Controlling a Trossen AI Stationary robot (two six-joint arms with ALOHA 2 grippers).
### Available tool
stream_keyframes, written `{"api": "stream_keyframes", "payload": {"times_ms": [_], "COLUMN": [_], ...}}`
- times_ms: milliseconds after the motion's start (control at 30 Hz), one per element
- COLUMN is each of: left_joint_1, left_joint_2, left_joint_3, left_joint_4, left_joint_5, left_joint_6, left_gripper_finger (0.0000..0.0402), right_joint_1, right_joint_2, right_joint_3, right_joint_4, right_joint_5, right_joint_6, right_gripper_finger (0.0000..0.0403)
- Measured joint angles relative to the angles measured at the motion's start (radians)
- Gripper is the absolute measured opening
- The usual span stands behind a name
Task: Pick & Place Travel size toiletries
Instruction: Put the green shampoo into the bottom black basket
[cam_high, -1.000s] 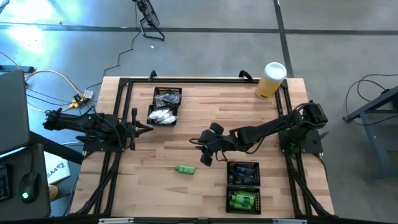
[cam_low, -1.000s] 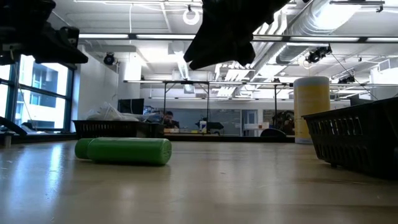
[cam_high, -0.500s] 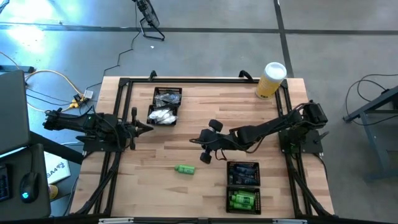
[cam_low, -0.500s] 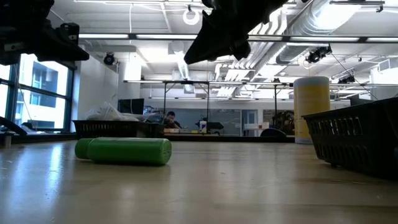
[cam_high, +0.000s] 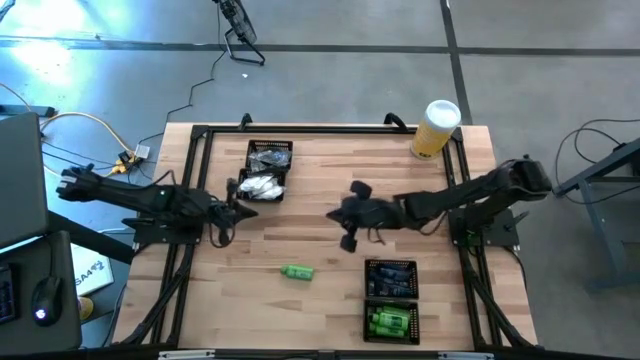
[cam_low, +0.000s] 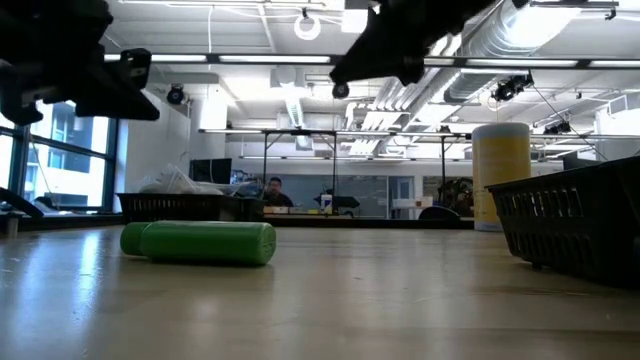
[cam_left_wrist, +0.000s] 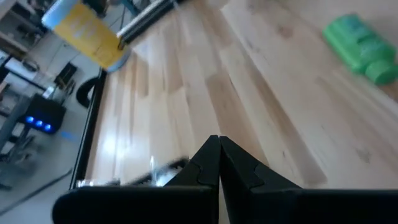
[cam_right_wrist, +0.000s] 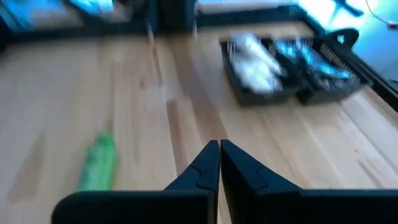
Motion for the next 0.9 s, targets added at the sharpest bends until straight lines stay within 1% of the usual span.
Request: {"api": "stream_keyframes", "payload": {"times_ms": [167, 267, 400, 500, 567, 700, 800, 900], "left_joint_1": [0.000, 0.000, 0.000, -0.001, -0.005, -0.040, -0.070, -0.095], "left_joint_2": [0.125, 0.205, 0.322, 0.414, 0.482, 0.596, 0.674, 0.740], "left_joint_3": [0.001, 0.025, 0.083, 0.139, 0.177, 0.248, 0.306, 0.359], "left_joint_4": [0.137, 0.134, 0.116, 0.120, 0.124, 0.121, 0.084, 0.040], "left_joint_5": [0.066, 0.074, 0.097, 0.153, 0.192, 0.211, 0.217, 0.219], "left_joint_6": [0.013, 0.005, -0.002, -0.002, -0.002, 0.022, 0.024, 0.021], "left_gripper_finger": [0.0000, 0.0000, 0.0000, 0.0000, 0.0000, 0.0000, 0.0000, 0.0000], "right_joint_1": [-0.039, -0.059, -0.080, -0.087, -0.089, -0.100, -0.115, -0.132], "right_joint_2": [-0.136, -0.200, -0.250, -0.267, -0.274, -0.280, -0.296, -0.318], "right_joint_3": [-0.217, -0.318, -0.407, -0.446, -0.469, -0.498, -0.510, -0.514], "right_joint_4": [0.255, 0.350, 0.451, 0.501, 0.501, 0.509, 0.503, 0.511], "right_joint_5": [-0.046, -0.037, -0.034, -0.035, -0.026, -0.014, -0.016, -0.043], "right_joint_6": [0.028, 0.044, 0.062, 0.064, 0.063, 0.053, 0.052, 0.047], "right_gripper_finger": [0.0006, 0.0006, 0.0006, 0.0006, 0.0006, 0.0006, 0.0006, 0.0006]}}
